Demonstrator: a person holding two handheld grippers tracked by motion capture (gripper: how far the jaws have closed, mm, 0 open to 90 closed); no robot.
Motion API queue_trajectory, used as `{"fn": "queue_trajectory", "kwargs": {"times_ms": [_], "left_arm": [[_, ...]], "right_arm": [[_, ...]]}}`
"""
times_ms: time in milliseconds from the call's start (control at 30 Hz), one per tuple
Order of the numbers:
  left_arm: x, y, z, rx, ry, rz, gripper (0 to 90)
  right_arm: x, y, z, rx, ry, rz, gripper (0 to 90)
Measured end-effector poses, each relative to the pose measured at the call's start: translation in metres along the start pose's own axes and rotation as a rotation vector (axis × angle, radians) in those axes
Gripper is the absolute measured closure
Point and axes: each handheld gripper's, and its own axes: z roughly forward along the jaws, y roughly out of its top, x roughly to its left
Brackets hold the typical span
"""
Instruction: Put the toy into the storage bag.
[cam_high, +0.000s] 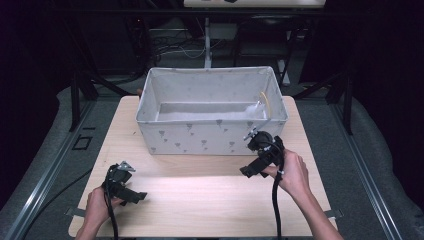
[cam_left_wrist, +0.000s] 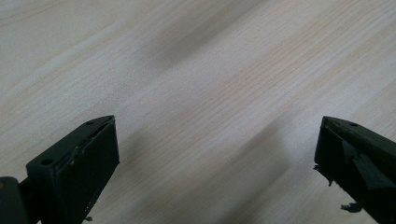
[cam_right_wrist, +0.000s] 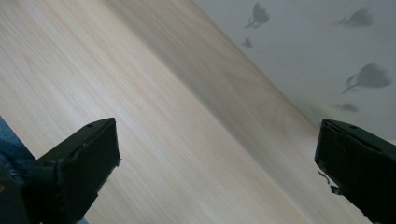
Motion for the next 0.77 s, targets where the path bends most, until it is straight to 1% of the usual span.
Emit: {"fn": "queue_trajectory", "kwargs": {"times_ms": [33,100,167,267,300,400,433,467,500,533,567,633,700,767], "left_arm": [[0.0,0.0,0.0,0.0,0.0,-0.001,0.0],[0.0,0.0,0.0,0.001,0.0,-0.002,0.0],[0.0,0.0,0.001,0.003,-0.002,-0.001,0.0],[-0.001,0.0,0.002,0.009,0.005,0.003,0.0],[-0.001,0.0,0.002,0.009,0.008,0.003,0.0],[-0.001,0.0,0.003,0.011,0.005,0.006,0.0],[-0.002,0.0,0.003,0.01,0.009,0.01,0.0],[-0.002,0.001,0.003,0.01,0.004,0.014,0.0],[-0.002,0.001,0.003,0.006,0.005,0.013,0.0],[-0.003,0.001,0.003,0.005,0.005,0.017,0.0],[-0.004,0.001,0.003,0.002,0.005,0.019,0.0],[-0.004,0.001,0.002,0.001,0.006,0.027,0.0],[-0.004,0.001,0.003,-0.007,0.009,0.025,0.1],[-0.005,0.002,0.003,-0.013,0.016,0.033,0.3]], "right_arm": [[0.001,-0.004,0.006,0.001,0.005,0.007,0.0],[0.004,-0.011,0.014,0.03,0.008,-0.004,0.0],[0.004,-0.017,0.023,0.05,0.021,-0.001,0.0],[0.003,-0.026,0.034,0.052,0.041,0.021,0.0],[0.002,-0.029,0.038,0.06,0.035,0.02,0.1],[0.001,-0.037,0.049,0.082,0.046,0.031,0.3],[0.001,-0.04,0.052,0.093,0.049,0.027,0.4],[0.002,-0.043,0.056,0.102,0.045,0.033,0.3],[0.002,-0.045,0.058,0.115,0.049,0.033,0.3],[0.002,-0.048,0.059,0.11,0.048,0.041,0.5],[0.002,-0.049,0.059,0.118,0.051,0.041,0.7],[0.001,-0.051,0.059,0.119,0.033,0.034,1.0],[0.0,-0.051,0.06,0.122,0.041,0.033,3.4],[-0.002,-0.053,0.062,0.126,0.034,0.036,4.4]]}}
